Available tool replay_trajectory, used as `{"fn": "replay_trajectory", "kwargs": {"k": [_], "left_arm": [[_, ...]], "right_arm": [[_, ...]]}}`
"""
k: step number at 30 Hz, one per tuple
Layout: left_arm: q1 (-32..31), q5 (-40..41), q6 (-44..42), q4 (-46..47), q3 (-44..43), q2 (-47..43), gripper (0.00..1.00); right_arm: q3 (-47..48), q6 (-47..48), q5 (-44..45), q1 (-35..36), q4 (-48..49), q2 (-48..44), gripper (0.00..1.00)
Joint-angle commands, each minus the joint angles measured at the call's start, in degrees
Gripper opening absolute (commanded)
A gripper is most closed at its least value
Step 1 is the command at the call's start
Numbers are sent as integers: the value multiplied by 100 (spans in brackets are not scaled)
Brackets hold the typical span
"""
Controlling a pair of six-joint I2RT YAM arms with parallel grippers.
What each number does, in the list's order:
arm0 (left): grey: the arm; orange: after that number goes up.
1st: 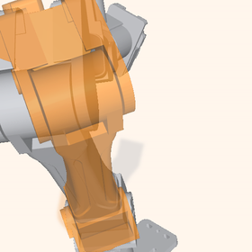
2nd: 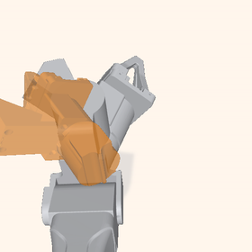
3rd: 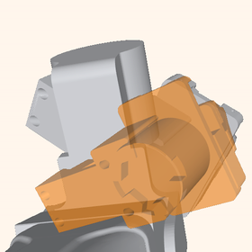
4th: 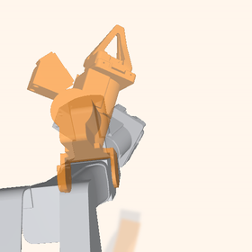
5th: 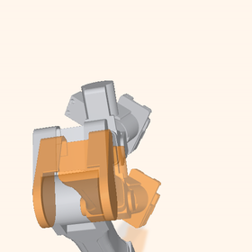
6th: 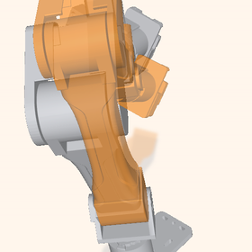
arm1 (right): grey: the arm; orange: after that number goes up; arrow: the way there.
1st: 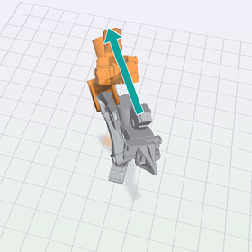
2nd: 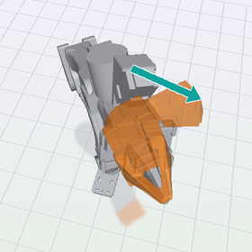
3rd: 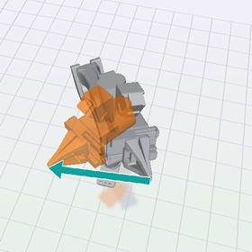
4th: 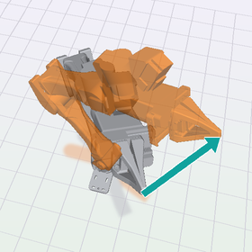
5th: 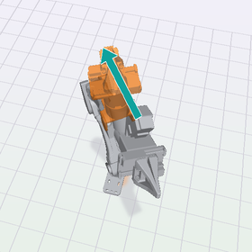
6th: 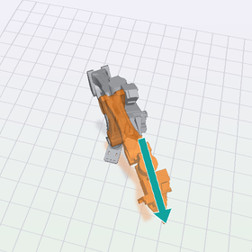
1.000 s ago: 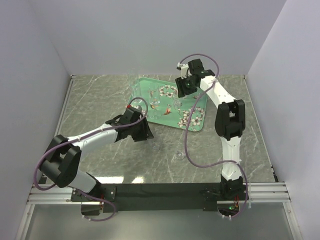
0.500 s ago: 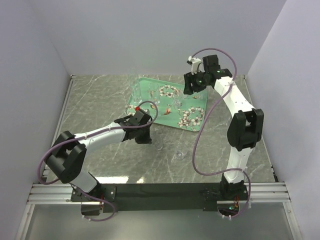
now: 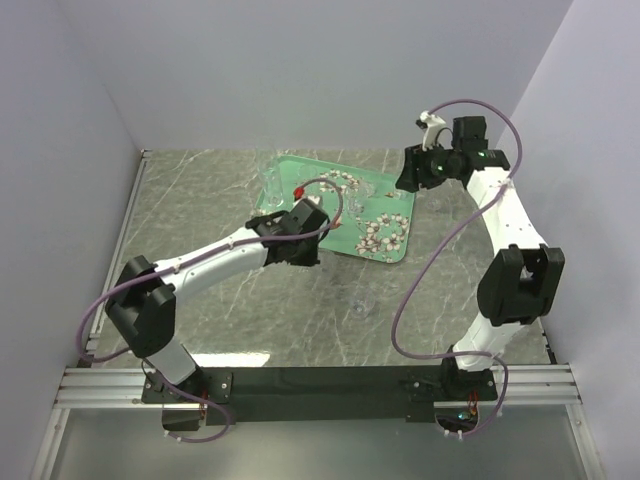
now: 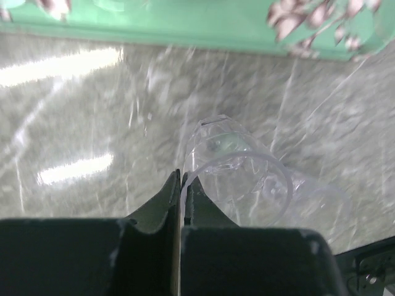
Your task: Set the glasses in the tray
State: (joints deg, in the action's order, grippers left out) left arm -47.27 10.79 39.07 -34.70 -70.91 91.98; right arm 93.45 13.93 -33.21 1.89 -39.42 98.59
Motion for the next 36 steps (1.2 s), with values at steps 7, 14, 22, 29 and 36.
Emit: {"fn": "replay_trajectory", "kwargs": {"k": [7,14,22,29,36], "left_arm": [[-63,336,-936,-863,-2004,1162,0],[-55,415,-1252,-1223,-3200,1936,0],[-63,503,-1437,-1329,-4026,2570,1],[-55,635,-1507,-1434,-4615,3062,1],[68,618,-1630,-1487,-5116,3545,2]], "right_arm": [[-695,171,-300,-487,303,-620,63],[-978,233,-370,-751,365,-779,63],[-1101,224,-432,-857,435,-797,63],[-1180,215,-449,-901,479,-806,63],[-1417,303,-423,-945,532,-894,63]]}}
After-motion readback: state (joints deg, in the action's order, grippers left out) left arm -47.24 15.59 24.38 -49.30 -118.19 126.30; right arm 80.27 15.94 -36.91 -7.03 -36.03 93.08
